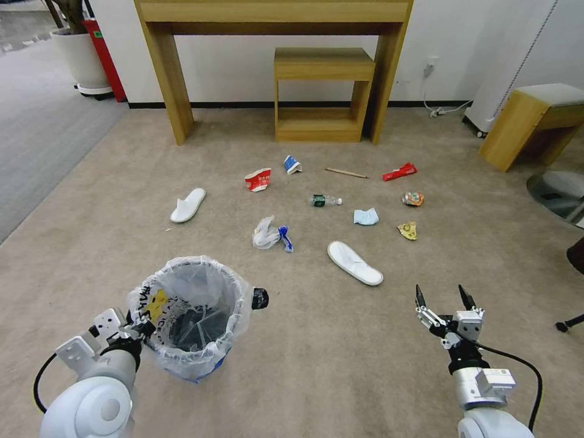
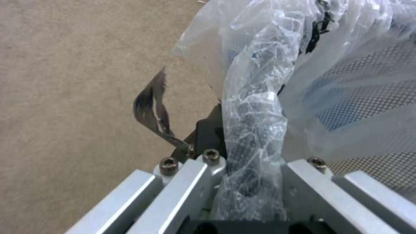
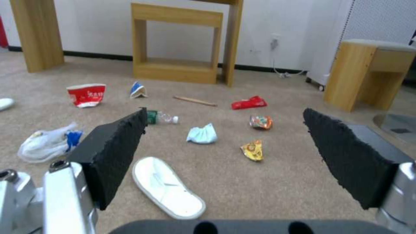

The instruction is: Pick up the trash bin and place the garbage on the floor into it.

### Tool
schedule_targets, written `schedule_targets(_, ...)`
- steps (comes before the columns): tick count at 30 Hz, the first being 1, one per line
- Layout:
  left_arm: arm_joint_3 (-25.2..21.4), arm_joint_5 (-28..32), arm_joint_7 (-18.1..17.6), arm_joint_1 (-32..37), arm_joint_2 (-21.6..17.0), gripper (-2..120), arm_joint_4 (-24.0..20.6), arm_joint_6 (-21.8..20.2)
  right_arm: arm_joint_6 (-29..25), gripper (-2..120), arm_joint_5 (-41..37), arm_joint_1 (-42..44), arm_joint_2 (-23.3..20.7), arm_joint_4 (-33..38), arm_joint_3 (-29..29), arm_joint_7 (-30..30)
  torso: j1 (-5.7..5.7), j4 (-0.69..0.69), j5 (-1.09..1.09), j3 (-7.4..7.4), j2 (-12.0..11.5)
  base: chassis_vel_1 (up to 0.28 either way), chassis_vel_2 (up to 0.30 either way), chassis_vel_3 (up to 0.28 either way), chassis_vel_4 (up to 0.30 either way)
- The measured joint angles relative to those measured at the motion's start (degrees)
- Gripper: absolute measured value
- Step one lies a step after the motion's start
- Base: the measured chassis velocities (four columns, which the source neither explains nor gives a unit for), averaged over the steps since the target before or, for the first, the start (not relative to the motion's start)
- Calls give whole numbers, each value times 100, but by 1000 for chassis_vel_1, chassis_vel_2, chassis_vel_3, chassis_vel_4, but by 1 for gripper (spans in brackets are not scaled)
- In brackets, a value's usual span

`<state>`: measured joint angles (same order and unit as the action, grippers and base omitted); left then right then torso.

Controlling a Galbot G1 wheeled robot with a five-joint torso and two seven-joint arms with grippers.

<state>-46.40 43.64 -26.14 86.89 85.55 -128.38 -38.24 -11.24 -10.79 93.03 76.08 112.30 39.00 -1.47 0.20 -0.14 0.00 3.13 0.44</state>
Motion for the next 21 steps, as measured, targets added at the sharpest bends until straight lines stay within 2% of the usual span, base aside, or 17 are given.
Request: schedule_targets(21, -3, -2, 5, -15, -6, 1, 26, 13, -4, 92, 18, -10, 18, -30, -26, 29, -1, 0, 0, 0, 0, -106, 109, 109, -103)
